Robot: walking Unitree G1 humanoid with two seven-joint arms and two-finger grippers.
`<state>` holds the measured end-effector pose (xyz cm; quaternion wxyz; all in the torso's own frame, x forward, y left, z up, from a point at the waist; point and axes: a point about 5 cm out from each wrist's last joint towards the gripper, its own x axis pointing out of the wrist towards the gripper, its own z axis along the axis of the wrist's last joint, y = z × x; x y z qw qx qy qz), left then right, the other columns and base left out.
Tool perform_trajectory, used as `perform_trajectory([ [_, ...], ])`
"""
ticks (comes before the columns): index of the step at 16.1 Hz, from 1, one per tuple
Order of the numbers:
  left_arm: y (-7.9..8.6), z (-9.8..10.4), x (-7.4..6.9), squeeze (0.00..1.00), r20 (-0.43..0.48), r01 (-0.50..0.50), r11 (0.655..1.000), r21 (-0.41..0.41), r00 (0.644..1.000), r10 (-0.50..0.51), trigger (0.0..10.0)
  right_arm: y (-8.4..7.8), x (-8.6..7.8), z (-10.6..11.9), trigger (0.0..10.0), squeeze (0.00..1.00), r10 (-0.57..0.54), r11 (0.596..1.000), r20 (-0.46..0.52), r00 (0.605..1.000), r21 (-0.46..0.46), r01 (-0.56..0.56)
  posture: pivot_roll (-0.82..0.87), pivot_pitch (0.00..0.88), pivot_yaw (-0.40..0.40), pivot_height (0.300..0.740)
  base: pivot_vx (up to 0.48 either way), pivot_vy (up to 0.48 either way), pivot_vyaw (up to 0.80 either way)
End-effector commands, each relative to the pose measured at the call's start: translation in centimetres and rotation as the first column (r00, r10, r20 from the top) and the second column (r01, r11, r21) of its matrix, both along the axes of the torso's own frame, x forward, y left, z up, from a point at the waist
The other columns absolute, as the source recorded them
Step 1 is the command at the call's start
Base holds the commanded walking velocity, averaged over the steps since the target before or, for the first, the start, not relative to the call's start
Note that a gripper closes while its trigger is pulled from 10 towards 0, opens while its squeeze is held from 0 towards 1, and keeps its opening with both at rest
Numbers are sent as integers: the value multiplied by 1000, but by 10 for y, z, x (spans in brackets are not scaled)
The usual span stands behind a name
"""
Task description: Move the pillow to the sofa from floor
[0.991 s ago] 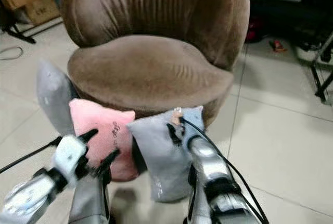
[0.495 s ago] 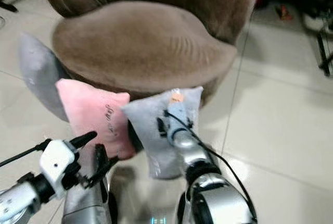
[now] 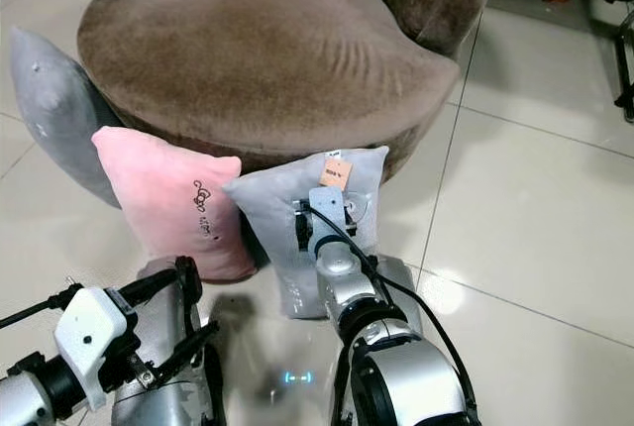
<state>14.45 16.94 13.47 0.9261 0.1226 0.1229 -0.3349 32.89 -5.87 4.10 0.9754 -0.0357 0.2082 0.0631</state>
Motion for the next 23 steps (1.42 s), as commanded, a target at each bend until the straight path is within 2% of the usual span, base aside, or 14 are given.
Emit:
perform_trajectory([
  [1, 1, 1, -4, 0, -13, 0, 1000, 8, 1000, 0, 10000, 6, -5, -6, 0, 0, 9, 1000, -32, 999, -6, -9, 136, 326, -14, 466, 0, 0, 0],
  [17, -1, 1, -8, 0, -39, -9, 1000, 8, 999, 10, 10000, 6, -1, -1, 0, 0, 11, 999, -15, 1000, -41, -12, 139, 322, -26, 466, 0, 0, 0],
  [23, 0, -1, -7, 0, -35, -17, 1000, 10, 999, 17, 10000, 6, -5, -5, 0, 0, 26, 1000, -29, 999, 3, -26, 139, 298, -32, 466, 0, 0, 0],
])
